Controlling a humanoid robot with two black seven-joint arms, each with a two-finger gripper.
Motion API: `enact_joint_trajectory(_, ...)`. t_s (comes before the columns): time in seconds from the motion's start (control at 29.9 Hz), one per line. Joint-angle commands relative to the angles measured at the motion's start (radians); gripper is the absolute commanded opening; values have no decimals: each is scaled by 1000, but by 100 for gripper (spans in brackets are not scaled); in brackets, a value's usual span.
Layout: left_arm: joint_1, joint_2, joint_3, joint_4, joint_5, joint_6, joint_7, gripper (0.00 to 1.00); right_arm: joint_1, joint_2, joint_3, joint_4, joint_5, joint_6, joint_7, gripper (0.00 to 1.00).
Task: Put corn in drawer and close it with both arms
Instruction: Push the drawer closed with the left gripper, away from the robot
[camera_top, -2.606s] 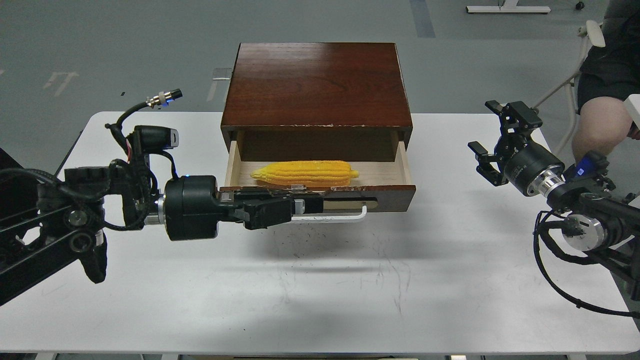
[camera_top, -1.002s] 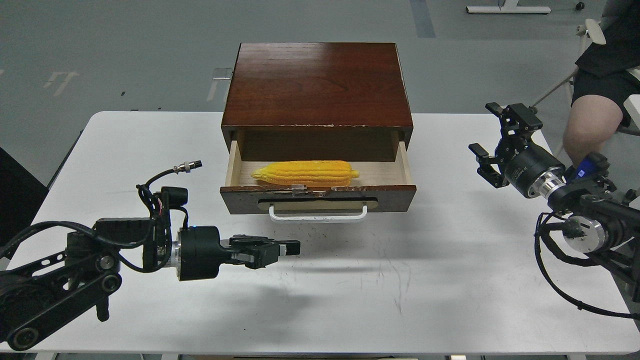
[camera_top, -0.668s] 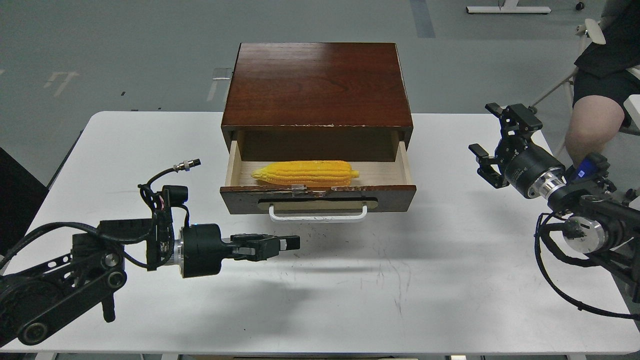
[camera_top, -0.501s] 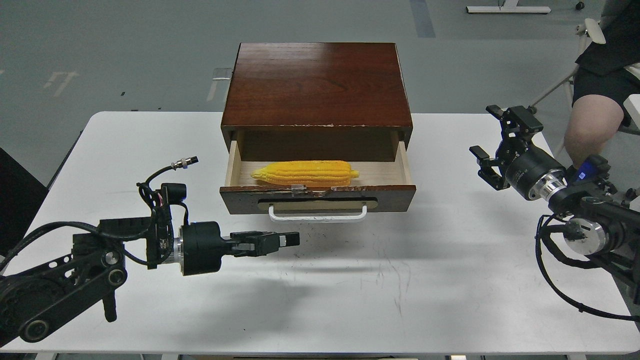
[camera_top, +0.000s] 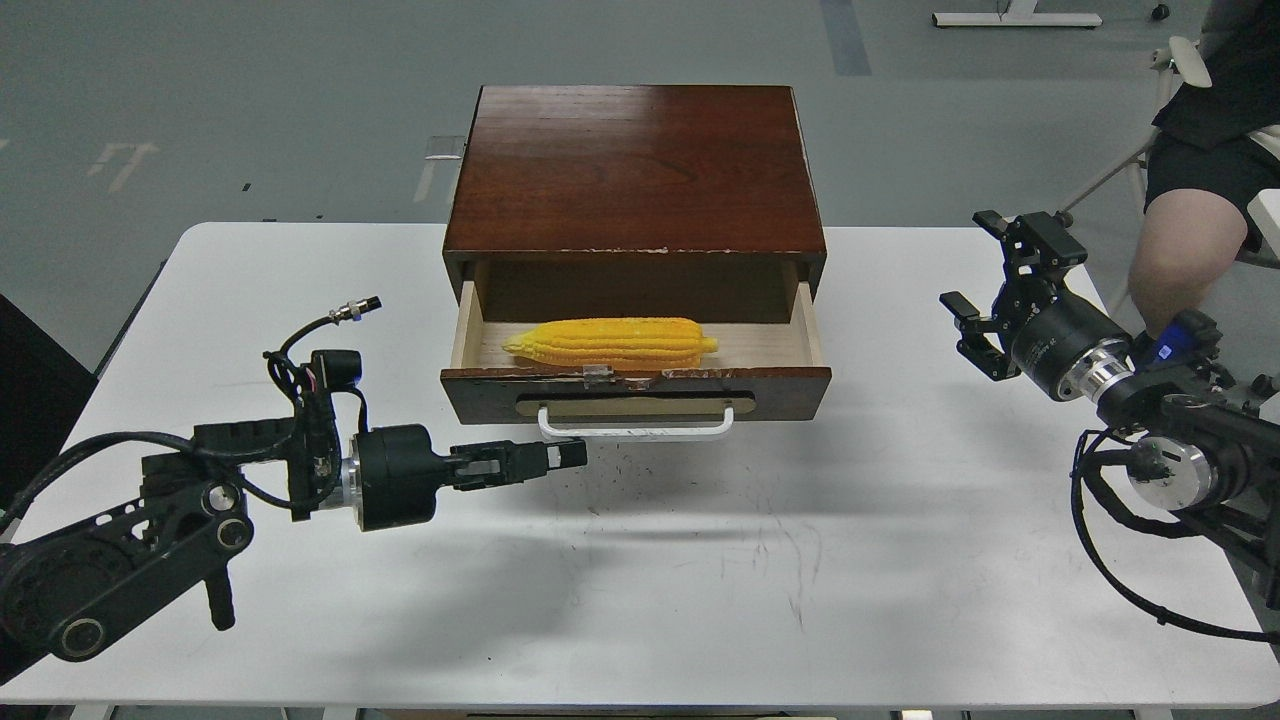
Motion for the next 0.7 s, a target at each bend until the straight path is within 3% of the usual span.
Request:
enact_joint_trajectory(0.0,-1,-1,-2,8,0,0,0,0,0,1,1,2,0,0,0,100)
enact_joint_trajectory(0.67,-70,-28,-17,132,-34,0,0,0,-3,-1,1,0,0,-3,0,100)
